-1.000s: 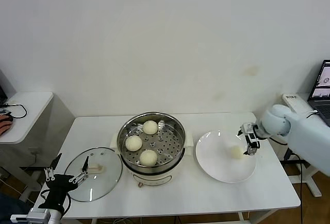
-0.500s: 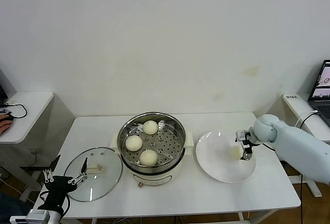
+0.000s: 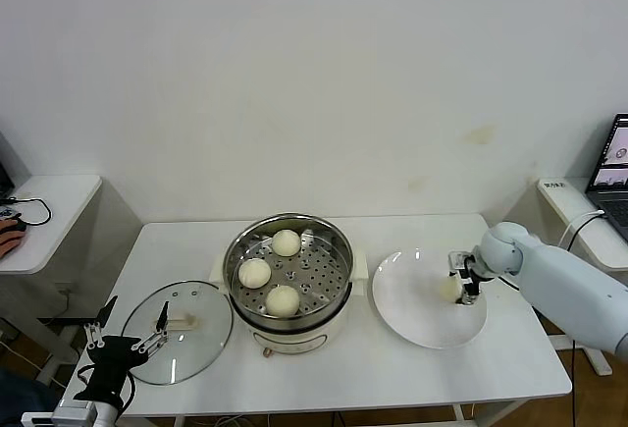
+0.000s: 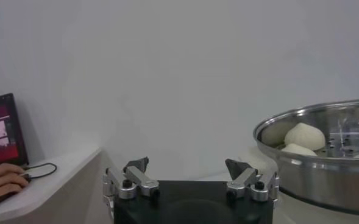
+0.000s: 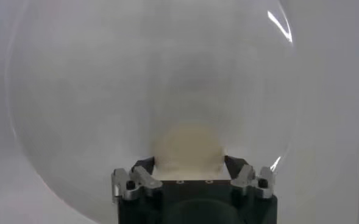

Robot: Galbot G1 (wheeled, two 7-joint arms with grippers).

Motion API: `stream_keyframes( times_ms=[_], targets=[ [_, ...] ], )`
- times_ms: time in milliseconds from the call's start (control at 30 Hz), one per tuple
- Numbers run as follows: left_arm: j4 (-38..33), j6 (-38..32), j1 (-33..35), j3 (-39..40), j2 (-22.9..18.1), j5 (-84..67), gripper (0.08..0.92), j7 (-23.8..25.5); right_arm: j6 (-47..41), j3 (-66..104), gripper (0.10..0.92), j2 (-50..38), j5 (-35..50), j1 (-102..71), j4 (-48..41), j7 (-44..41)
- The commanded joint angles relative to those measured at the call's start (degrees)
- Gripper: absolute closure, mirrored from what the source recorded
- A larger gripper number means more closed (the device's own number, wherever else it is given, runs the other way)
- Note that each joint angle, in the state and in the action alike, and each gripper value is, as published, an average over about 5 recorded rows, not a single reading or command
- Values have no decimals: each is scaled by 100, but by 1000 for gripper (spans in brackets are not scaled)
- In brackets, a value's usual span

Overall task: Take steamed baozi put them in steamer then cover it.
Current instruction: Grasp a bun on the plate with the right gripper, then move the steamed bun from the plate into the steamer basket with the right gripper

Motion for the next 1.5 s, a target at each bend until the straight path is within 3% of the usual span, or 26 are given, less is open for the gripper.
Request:
stream_keyframes(
  times_ms=[33,200,467,867,1167,1500],
  targets=[
    [-20,-7,19,-7,-2,1,177,-1,-17,62,391,32,73,45,1,-47],
    [-31,-9,31,-16,13,-1,177,0,-181,-133,444,-145,456,494,341,-232],
    [-40,-9,14,8,22,0,177,-1,-526,-923,440,-424,1372,2238,1078,-474],
    [-55,-8,-46,57,37,6,177,-8,-1747,-2270,428,361,2973,4687,2441,-157],
    [-60,-12,-47,60,-3,10,177,-14,-2633,-2554,423,1093,4487,4415,3096,842],
    [-78,-17,-3,-47,-37,-5,177,-16,-2798,-2713,420,1632,4326,3744,2771,1354]
  ],
)
